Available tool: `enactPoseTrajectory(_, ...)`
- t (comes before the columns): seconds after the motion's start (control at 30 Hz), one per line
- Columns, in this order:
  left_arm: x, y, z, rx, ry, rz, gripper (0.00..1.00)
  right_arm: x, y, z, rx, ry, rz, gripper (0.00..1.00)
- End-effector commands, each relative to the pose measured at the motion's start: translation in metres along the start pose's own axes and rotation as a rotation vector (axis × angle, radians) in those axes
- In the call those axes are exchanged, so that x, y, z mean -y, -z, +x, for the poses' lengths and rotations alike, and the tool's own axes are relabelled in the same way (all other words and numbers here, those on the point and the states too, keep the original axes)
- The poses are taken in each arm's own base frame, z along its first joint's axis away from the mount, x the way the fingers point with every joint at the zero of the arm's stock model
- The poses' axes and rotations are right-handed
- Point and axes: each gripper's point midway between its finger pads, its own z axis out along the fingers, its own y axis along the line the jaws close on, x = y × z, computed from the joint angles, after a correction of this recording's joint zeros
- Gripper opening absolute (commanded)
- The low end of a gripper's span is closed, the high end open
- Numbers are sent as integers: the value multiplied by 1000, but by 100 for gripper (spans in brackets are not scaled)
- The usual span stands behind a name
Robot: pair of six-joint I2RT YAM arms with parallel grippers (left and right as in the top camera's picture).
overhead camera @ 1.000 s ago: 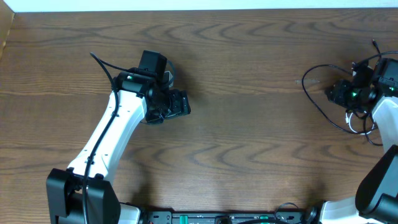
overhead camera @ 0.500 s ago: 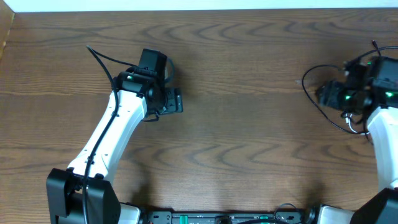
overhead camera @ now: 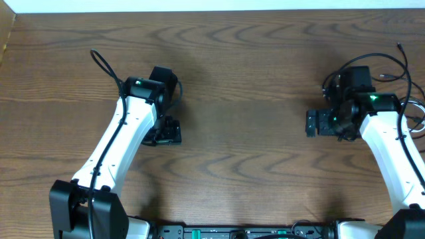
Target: Untangle cables
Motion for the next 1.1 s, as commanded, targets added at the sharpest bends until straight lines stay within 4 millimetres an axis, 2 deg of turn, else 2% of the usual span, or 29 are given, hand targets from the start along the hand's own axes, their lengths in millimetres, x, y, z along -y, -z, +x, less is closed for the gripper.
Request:
enactPoseTrajectory(0.0, -2, 2, 8, -8, 29, 12, 98, 0, 9, 1, 16, -31, 16, 99)
enactPoseTrajectory(0.13, 0, 5, 12, 57, 42, 65, 98, -2, 19, 5, 62, -35, 4, 99)
enactPoseTrajectory(0.33, -3, 17, 22, 266, 70, 156, 98, -1, 37, 15, 220, -31, -14, 99)
enactPoseTrajectory(0.5, -8, 43, 33, 534, 82, 265, 98, -1, 60, 26, 430, -26, -39, 99)
enactPoseTrajectory(0.53, -11, 56, 38, 638, 119, 316, 98, -1, 72, 31, 520, -25, -49, 99)
enactPoseTrajectory(0.67, -27, 82, 51, 812, 161, 365, 98, 3, 95, 42, 675, -26, -52, 99)
enactPoseTrajectory(0.73, -33, 92, 58, 872, 175, 386, 98, 7, 100, 47, 711, -34, -34, 99)
enactPoseTrajectory(0.93, -42, 107, 72, 969, 194, 428, 98, 10, 92, 73, 652, -35, -25, 99)
enactPoseTrajectory(1.07, -43, 104, 75, 959, 192, 424, 98, 12, 81, 89, 571, -35, -16, 99)
